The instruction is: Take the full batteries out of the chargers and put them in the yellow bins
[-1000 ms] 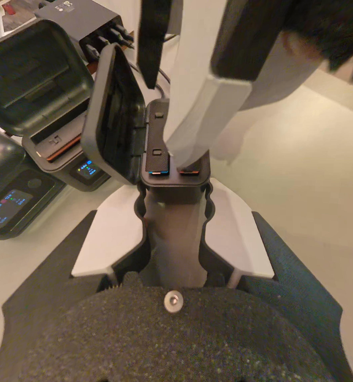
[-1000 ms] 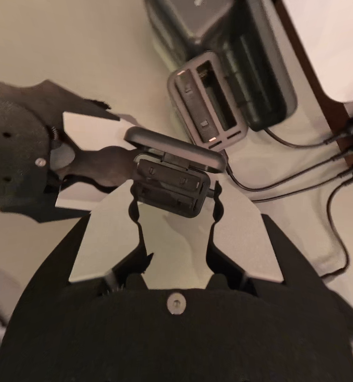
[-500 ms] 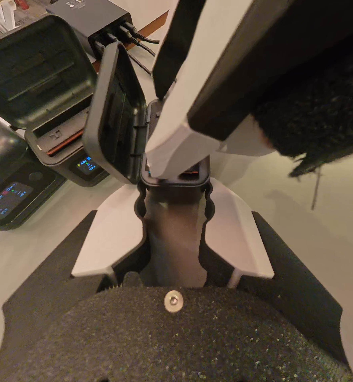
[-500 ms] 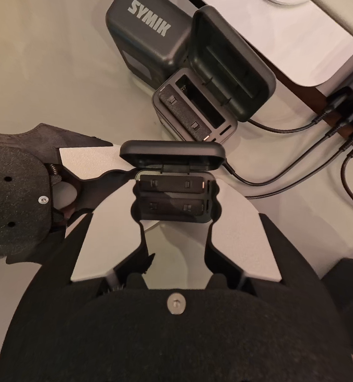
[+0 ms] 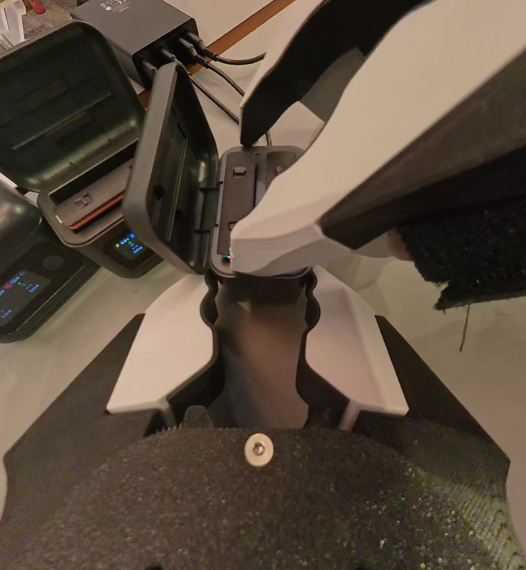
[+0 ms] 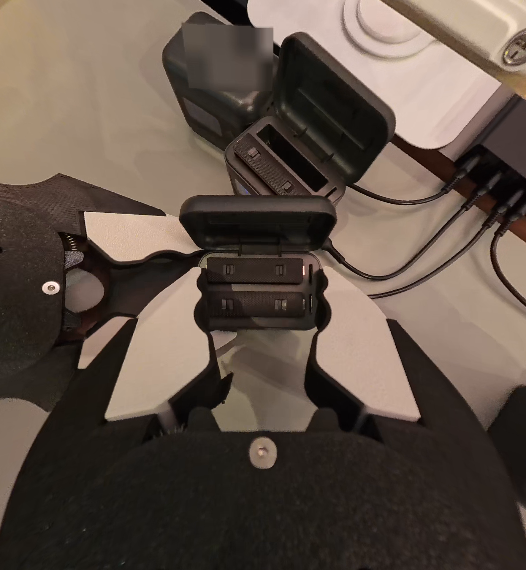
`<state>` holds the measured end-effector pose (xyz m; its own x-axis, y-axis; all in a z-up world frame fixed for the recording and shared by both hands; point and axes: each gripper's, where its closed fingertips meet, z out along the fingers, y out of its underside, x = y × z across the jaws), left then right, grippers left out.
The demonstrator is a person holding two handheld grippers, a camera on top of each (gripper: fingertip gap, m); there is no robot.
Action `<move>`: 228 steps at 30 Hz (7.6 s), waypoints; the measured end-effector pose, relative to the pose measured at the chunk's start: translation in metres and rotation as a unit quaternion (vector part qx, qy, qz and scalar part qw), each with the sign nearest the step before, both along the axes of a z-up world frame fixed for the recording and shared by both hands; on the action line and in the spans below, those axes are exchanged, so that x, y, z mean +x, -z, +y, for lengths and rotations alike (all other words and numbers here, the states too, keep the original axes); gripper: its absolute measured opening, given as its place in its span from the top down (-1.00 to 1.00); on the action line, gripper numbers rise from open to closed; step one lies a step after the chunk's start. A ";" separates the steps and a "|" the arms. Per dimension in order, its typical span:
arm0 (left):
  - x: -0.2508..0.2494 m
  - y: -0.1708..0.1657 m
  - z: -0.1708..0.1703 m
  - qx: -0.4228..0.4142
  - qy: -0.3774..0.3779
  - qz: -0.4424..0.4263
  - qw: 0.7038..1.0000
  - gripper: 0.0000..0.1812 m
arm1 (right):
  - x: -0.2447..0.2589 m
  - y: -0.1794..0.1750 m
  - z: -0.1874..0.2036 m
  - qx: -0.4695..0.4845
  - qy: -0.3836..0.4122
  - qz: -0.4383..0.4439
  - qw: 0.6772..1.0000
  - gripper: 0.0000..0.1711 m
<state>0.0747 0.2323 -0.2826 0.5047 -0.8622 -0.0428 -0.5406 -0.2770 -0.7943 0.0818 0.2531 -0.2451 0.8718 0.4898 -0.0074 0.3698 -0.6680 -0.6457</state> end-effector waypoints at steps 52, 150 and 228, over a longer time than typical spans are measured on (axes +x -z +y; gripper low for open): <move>0.000 0.000 -0.001 -0.002 0.015 -0.001 1.000 0.39 | 0.007 -0.063 -0.005 0.092 -0.022 0.078 0.992 0.33; -0.026 -0.041 -0.014 0.104 0.020 -0.102 0.989 0.70 | 0.400 0.015 -0.073 -0.126 -0.219 -0.388 0.886 0.78; -0.026 -0.019 -0.047 0.075 0.040 -0.014 0.996 0.78 | 0.136 0.036 -0.028 -0.235 -0.112 -0.169 0.951 -0.08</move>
